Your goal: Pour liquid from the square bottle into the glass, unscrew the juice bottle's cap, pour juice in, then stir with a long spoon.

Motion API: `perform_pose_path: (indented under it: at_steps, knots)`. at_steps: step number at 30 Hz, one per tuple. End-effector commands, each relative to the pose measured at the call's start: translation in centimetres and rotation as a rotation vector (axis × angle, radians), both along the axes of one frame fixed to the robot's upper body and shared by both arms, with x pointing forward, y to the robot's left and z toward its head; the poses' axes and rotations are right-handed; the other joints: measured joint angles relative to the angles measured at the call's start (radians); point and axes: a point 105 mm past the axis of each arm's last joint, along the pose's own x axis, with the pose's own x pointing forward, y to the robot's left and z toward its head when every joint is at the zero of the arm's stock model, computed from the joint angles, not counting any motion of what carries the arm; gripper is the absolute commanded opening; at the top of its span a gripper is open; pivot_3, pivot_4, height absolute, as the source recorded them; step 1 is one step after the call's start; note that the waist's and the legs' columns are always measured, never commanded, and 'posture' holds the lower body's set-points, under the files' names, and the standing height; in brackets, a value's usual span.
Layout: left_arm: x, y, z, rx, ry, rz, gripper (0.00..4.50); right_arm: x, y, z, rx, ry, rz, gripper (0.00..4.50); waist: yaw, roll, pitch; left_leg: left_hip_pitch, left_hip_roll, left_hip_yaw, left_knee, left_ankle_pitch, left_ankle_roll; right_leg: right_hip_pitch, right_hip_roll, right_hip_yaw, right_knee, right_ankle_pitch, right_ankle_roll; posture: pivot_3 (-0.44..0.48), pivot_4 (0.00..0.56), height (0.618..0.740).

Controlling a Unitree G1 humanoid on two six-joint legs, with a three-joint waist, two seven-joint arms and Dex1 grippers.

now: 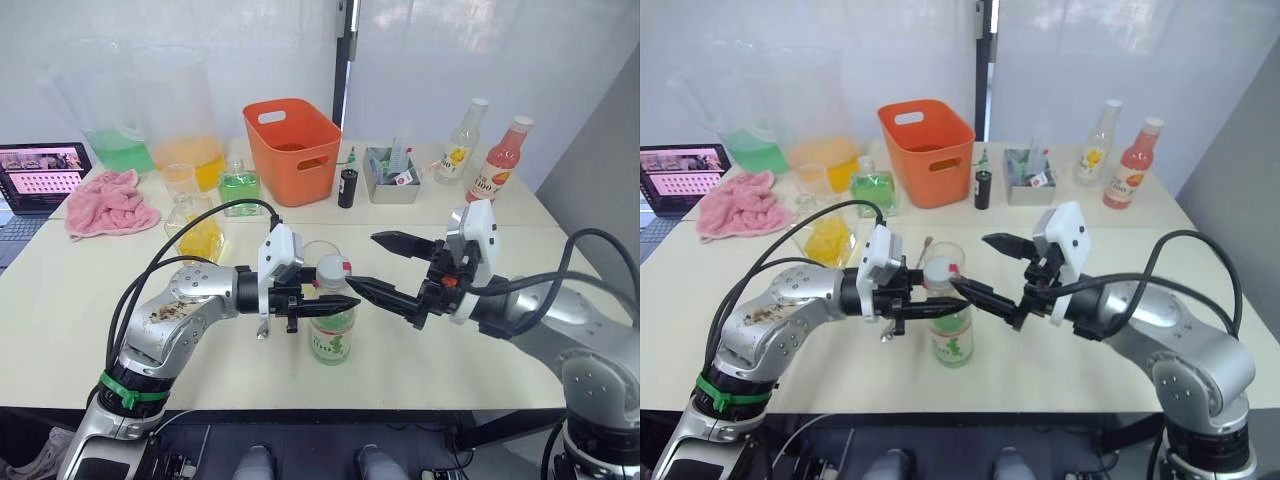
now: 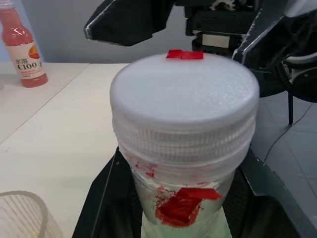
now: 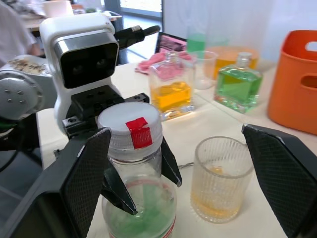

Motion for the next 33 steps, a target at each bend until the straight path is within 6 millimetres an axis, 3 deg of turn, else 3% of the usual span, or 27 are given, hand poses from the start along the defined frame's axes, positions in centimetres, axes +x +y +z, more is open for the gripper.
perform_pose_path:
  at_steps: [1,10,24,25,29,32,33]
  knots:
    - [-0.5,-1.4,-0.7,0.033,-0.007,-0.066,1.52,-0.3,0.5,0.0,0.015,0.018,-0.024,4.45,0.000,0.000,0.000,0.000,0.000,0.000,0.000,0.000,0.000,0.000,0.000,0.000,0.000,0.000,0.000,0.000,0.150,0.725]
    - [-0.1,-1.9,-0.9,0.032,-0.012,-0.080,1.52,-1.7,1.7,-0.5,0.016,0.075,0.064,4.45,0.005,0.000,-0.001,0.000,0.000,0.000,-0.001,0.003,0.001,0.001,0.000,0.000,-0.003,0.001,-0.002,0.000,0.150,0.725]
    - [-0.2,-2.0,-0.9,0.031,-0.021,-0.072,1.52,-1.4,1.9,-0.2,-0.046,0.025,0.065,4.45,0.007,0.000,-0.001,-0.001,0.000,0.000,-0.001,0.003,0.001,0.001,0.000,0.000,-0.005,0.001,-0.001,0.000,0.150,0.725]
    - [-0.2,-2.0,-0.9,0.031,-0.020,-0.071,1.52,-1.4,2.0,0.0,-0.036,0.019,0.077,3.92,0.007,0.000,-0.001,-0.001,0.000,0.000,-0.001,0.003,0.001,0.001,0.000,0.000,-0.005,0.001,-0.002,0.000,0.150,0.725]
    - [-0.1,-2.0,-0.9,0.036,-0.022,-0.069,1.52,-1.5,2.0,0.7,-0.007,0.001,0.101,2.58,0.007,0.000,-0.001,-0.001,0.000,0.000,-0.001,0.003,0.001,0.001,0.000,0.000,-0.005,0.001,-0.002,0.000,0.150,0.725]
    - [-0.1,-2.0,-0.9,0.038,-0.023,-0.066,1.52,-1.6,2.0,0.8,-0.022,-0.004,0.110,1.72,0.007,0.000,-0.001,-0.002,0.000,0.000,-0.001,0.003,0.001,0.001,0.000,0.000,-0.005,0.001,-0.001,0.000,0.150,0.725]
    - [-0.1,-2.0,-0.9,0.038,-0.024,-0.065,1.52,-1.6,2.0,0.8,-0.027,-0.004,0.115,1.70,0.007,0.000,-0.001,-0.002,0.000,0.000,-0.001,0.003,0.001,0.001,0.000,0.000,-0.005,0.001,-0.001,0.000,0.150,0.725]
